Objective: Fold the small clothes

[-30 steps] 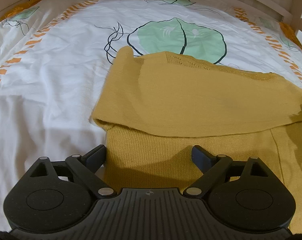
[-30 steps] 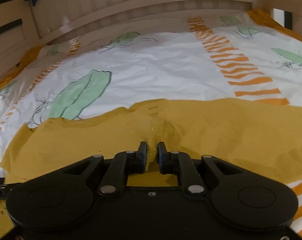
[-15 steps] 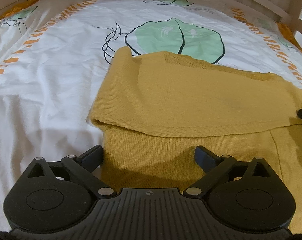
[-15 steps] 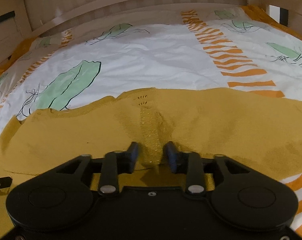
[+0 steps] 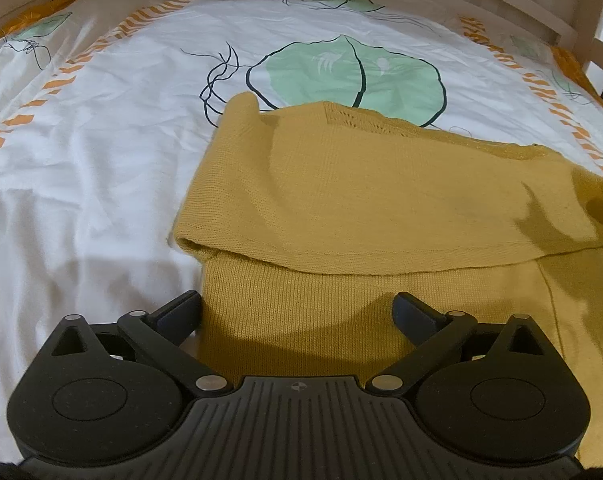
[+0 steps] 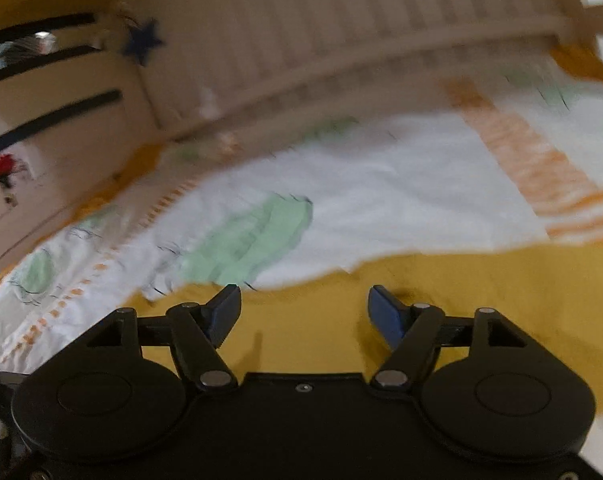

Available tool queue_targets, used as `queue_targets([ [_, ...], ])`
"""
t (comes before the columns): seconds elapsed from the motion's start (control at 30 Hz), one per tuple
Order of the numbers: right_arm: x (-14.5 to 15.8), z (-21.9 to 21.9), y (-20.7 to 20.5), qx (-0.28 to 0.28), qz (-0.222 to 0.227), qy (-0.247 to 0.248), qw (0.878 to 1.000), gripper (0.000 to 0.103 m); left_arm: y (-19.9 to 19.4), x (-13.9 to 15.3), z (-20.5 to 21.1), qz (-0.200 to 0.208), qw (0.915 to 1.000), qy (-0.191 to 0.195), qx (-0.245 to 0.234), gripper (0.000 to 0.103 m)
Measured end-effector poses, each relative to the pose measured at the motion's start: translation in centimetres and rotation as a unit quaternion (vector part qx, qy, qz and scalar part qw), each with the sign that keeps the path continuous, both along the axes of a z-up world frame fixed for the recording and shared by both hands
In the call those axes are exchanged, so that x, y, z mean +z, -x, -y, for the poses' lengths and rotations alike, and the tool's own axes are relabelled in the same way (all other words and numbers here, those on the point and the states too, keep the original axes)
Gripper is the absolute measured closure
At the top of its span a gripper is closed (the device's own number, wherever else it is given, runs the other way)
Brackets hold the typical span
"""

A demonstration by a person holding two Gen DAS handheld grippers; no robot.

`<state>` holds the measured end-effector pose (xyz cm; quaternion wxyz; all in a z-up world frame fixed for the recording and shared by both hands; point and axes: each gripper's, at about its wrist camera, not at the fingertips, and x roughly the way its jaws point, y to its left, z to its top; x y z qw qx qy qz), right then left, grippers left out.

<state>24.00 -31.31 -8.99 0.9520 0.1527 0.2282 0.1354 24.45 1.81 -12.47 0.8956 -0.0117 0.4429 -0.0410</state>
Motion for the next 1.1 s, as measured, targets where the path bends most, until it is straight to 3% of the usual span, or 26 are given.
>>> queue_targets([
  [0.13,-0.8,0.4,-0.5,-0.043,-0.033,0.032,0.998,0.029,-0.1,0.0,0.0,0.001,1.0000,-0.002,0.000,0.000],
  [0.23,-1.3,1.5,-1.0,-0.070,-0.055,0.019,0.996,0.029,-0.1,0.0,0.0,0.000,1.0000,-0.001,0.001,0.000],
  [0.47,-1.6,2.4,-1.2,-0.094,-0.072,0.034,0.992,0.029,-0.2,0.0,0.0,-0.003,1.0000,-0.001,0.002,0.000],
  [0.57,-1.1,3.1,-3.0,-0.098,-0.069,0.063,0.991,0.029,-0.1,0.0,0.0,-0.002,1.0000,-0.002,0.002,0.000],
  [0.8,-1.6,3.2,-9.7,-0.069,-0.099,0.147,0.982,0.029,-0.2,0.0,0.0,-0.004,1.0000,-0.001,0.001,0.000],
  [1.03,-3.0,1.4,-11.8,0.018,-0.112,0.218,0.969,0.029,-0.2,0.0,0.1,-0.006,1.0000,-0.002,0.001,0.000],
  [1.07,-3.2,1.3,-11.9,0.028,-0.114,0.220,0.968,0.031,-0.2,0.0,0.0,-0.007,1.0000,-0.002,0.001,0.000],
  [1.1,-3.2,1.2,-11.9,0.037,-0.116,0.219,0.968,0.041,-0.3,0.0,0.0,-0.007,1.0000,-0.002,0.001,0.000],
])
